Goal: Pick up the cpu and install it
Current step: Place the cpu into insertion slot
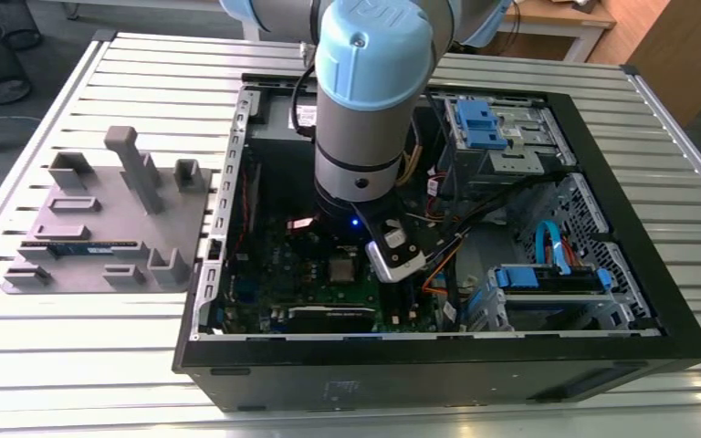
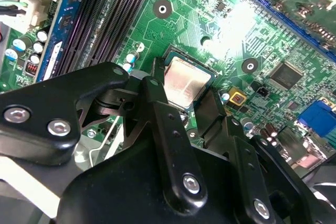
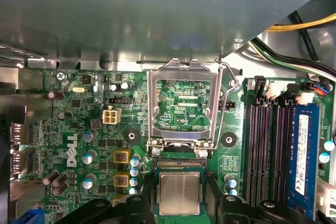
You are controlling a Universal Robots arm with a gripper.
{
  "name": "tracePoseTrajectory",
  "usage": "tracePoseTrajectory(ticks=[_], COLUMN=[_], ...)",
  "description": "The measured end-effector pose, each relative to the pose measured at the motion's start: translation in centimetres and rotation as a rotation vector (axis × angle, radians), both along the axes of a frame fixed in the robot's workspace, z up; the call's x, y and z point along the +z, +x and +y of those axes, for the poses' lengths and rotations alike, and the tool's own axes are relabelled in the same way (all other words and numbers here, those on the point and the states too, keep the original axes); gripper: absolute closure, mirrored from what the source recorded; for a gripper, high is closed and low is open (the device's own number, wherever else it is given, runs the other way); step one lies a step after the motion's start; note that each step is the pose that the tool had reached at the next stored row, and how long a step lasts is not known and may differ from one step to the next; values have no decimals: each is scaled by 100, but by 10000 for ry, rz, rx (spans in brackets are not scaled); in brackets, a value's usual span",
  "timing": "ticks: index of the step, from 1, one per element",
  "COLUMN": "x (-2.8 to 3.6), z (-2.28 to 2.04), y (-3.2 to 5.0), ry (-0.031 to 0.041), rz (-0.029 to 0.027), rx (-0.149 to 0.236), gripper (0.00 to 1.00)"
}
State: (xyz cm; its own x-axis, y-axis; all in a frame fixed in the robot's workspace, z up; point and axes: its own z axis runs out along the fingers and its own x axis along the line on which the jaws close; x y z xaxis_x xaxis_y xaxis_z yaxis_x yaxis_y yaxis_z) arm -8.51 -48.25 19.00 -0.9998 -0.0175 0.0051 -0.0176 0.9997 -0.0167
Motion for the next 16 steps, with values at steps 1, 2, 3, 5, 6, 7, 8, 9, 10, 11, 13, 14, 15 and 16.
tracePoseTrajectory(ticks=[1,2,3,5,6,7,8,9,10,11,13,14,15,16], x=[0,-2,-3,-4,-5,-6,-6,-7,-8,-9,-15,-17,-18,-19], z=[0,0,0,1,3,6,9,11,13,14,14,14,14,14], y=[0,0,-2,-10,-13,-15,-17,-17,-18,-18,-19,-19,-19,-18], ry=[1,2,3,2,2,4,4,3,3,2,-2,-2,-1,0], rz=[0,-1,-1,-2,-2,-3,-2,-2,-1,-1,1,1,1,0], rx=[0,0,0,-1,-1,0,1,1,1,0,0,0,0,0], gripper=[53,53,53,53,53,53,53,53,53,53,53,53,53,53])
